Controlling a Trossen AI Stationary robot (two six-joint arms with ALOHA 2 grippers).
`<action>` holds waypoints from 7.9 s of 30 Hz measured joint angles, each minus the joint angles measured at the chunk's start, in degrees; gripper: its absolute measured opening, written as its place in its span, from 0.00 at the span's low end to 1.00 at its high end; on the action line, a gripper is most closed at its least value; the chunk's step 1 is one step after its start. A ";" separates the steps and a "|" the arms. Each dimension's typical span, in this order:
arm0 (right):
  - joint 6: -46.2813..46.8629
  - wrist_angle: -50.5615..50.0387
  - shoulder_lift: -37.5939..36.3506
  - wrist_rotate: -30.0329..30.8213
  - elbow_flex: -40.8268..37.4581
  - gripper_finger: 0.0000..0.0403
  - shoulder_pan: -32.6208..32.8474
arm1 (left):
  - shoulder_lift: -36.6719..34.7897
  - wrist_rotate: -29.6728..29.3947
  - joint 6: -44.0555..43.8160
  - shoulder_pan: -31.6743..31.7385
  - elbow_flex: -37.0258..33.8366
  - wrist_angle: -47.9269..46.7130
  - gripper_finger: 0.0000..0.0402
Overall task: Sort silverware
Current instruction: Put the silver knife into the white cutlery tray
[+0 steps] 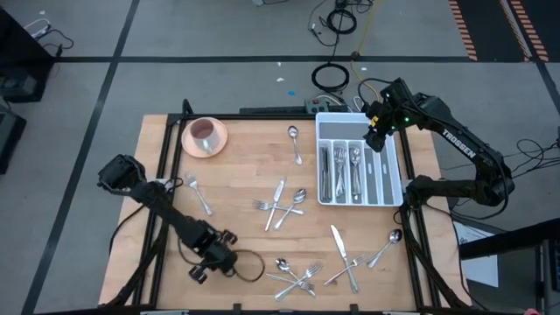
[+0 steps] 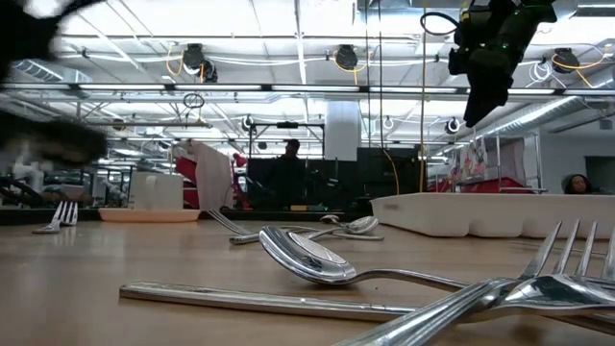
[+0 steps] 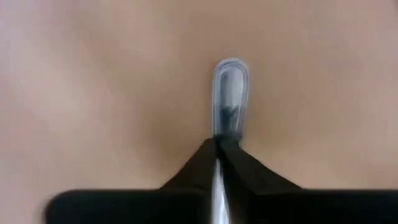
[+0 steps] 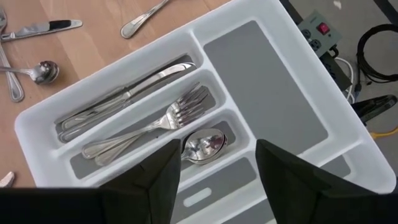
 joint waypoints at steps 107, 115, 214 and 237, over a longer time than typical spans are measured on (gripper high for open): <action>-8.89 14.17 7.88 -8.36 0.00 0.63 17.87 | -5.86 -11.86 -48.92 16.98 14.85 -22.37 0.06; -4.08 33.62 21.36 -8.95 0.00 0.64 36.53 | -25.57 -30.23 -56.34 14.62 14.96 -27.84 0.06; 45.95 -4.21 64.71 26.50 50.84 0.00 47.65 | -55.07 -45.75 -46.36 12.75 14.96 -58.41 0.06; 73.32 20.37 23.10 37.70 -1.05 0.00 44.01 | -56.42 -50.18 -46.51 12.75 14.96 -58.40 0.06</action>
